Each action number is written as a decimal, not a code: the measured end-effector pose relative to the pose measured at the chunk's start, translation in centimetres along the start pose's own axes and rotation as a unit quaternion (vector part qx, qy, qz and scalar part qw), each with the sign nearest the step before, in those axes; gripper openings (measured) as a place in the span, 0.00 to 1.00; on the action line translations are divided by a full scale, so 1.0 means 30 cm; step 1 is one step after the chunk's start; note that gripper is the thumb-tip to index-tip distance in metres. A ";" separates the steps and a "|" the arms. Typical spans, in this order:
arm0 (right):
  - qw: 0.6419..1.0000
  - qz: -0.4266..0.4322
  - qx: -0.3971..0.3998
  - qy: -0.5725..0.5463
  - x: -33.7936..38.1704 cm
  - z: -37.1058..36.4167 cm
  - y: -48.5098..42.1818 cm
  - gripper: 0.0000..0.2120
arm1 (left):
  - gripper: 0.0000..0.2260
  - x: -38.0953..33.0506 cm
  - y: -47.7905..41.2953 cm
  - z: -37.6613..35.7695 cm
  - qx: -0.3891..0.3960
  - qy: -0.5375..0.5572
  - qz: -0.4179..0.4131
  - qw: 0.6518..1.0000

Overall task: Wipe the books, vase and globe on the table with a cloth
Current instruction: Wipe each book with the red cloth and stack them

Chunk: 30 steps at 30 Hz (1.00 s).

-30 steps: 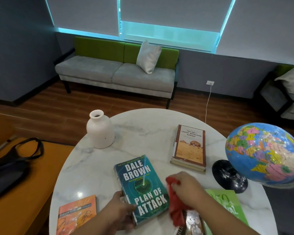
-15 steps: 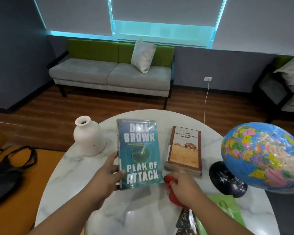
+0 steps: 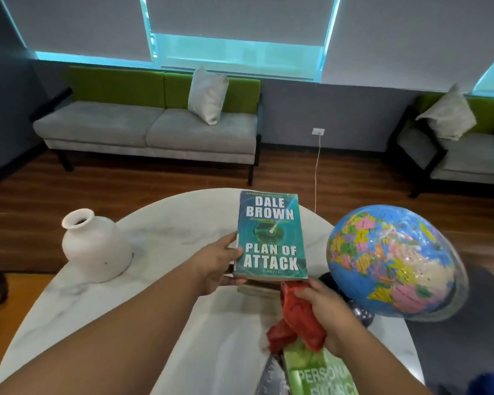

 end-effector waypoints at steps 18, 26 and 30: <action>0.974 0.016 -0.072 0.215 -0.066 0.074 -0.051 0.16 | 0.23 0.072 -0.100 -0.016 -0.127 -0.267 -0.065 0.953; 0.972 0.031 -0.139 0.188 -0.053 0.088 -0.012 0.12 | 0.22 0.106 -0.071 0.003 -0.111 -0.261 -0.055 0.957; 0.977 0.057 -0.129 0.159 -0.032 0.006 0.066 0.10 | 0.18 0.129 0.062 0.108 -0.134 -0.238 -0.088 0.958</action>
Point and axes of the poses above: each hand's wrist, its own y-axis away from the middle knuckle, its own z-axis out of the back of the hand, x = y × z, the point moved 8 cm from there along -y, towards the middle knuckle
